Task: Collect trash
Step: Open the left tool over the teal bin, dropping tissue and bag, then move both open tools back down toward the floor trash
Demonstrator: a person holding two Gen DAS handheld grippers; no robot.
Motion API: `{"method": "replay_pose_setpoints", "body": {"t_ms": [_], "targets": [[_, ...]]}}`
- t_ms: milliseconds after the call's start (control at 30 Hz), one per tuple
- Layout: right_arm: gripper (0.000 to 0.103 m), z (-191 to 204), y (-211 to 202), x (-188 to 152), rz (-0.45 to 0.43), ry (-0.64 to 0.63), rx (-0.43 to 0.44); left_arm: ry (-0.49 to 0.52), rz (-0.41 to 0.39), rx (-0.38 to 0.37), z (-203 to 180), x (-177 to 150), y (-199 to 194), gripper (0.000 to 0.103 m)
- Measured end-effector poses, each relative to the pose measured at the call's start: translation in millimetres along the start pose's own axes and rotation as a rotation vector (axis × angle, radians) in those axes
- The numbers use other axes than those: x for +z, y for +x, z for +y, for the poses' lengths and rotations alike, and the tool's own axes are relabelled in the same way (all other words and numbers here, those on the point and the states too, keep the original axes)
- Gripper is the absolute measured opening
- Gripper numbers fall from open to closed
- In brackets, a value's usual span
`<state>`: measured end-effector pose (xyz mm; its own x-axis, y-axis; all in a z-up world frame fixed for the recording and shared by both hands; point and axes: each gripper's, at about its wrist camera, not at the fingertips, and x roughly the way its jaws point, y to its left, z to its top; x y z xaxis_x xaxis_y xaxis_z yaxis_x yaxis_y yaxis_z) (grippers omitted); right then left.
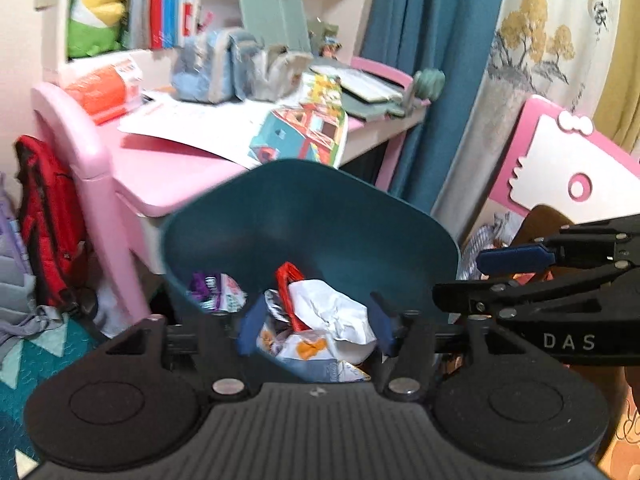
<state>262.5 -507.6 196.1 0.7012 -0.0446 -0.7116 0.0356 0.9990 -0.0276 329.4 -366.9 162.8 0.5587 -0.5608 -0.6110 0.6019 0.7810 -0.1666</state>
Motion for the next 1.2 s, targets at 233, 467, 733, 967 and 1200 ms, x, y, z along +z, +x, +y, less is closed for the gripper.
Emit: {"method": "replay_pose_setpoints", "body": {"t_ms": [233,467,733,967,1200], "targets": [[0.049,41,-29,-8,-0.040,-0.037,0.066,-0.002,-0.049,0.022,17,-14,-59,0.059],[0.052,98,-49,-19,-0.067,-0.098,0.158,-0.008,-0.086,0.090,46,-40,-118,0.067],[0.056,169,-50,-32,-0.090,-0.147,0.287,-0.050,-0.111,0.165,90,-76,-174,0.073],[0.058,227,-29,-44,-0.095,-0.193,0.406,-0.123,-0.120,0.248,144,-122,-214,0.081],[0.059,295,2,-64,-0.117,-0.270,0.501,-0.195,-0.112,0.328,202,-175,-238,0.082]]}}
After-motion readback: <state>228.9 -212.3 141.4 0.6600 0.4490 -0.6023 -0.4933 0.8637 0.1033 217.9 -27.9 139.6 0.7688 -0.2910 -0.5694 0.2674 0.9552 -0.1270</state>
